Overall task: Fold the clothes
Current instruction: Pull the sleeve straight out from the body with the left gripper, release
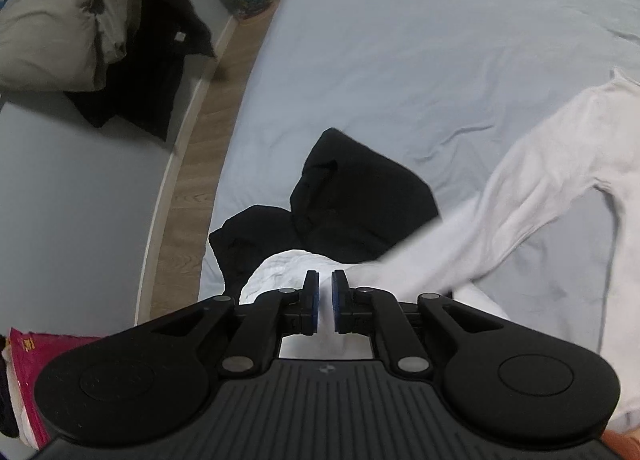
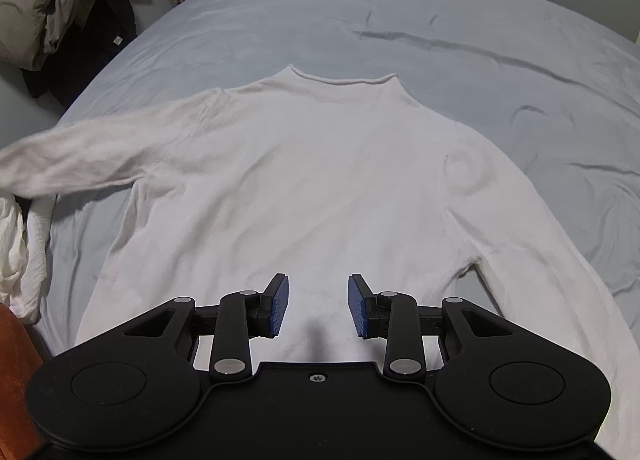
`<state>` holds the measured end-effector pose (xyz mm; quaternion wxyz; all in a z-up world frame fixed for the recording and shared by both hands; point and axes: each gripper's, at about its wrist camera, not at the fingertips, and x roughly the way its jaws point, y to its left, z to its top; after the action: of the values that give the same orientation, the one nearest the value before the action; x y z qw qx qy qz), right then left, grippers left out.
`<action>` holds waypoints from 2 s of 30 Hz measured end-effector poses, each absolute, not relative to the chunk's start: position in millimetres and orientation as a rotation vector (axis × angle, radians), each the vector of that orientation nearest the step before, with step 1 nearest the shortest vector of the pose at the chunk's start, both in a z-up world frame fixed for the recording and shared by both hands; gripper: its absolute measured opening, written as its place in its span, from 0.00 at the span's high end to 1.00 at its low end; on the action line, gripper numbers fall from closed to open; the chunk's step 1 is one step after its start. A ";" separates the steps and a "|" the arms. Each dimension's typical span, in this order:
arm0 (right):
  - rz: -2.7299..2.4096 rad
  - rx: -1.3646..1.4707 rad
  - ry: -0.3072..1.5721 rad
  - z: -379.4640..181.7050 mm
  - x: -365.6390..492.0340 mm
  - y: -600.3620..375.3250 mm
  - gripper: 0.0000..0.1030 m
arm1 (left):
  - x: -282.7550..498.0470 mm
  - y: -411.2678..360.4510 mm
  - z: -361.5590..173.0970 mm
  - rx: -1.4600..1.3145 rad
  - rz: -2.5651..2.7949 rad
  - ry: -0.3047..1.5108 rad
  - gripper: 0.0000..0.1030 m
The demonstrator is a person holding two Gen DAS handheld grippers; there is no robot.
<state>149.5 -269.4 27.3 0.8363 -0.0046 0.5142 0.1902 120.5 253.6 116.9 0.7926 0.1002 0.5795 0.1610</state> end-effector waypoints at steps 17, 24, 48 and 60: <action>0.417 -0.012 1.135 11.8 155.8 -256.6 0.69 | 90.8 229.0 108.2 0.437 0.141 1.231 0.57; 0.441 -0.039 1.145 9.4 153.7 -247.0 0.61 | 94.9 226.9 94.9 0.451 0.158 1.176 0.96; 0.444 -0.047 1.157 4.0 150.5 -238.3 0.61 | 79.5 315.0 139.2 -0.201 0.374 1.205 0.95; 0.446 -0.068 1.167 5.1 151.9 -236.6 0.61 | 70.2 338.3 144.2 -0.174 0.471 1.092 0.72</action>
<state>151.9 -236.6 5.1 0.8107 -0.0320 0.5461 0.2087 70.2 338.3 144.2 0.8248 -0.0817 0.5138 0.2216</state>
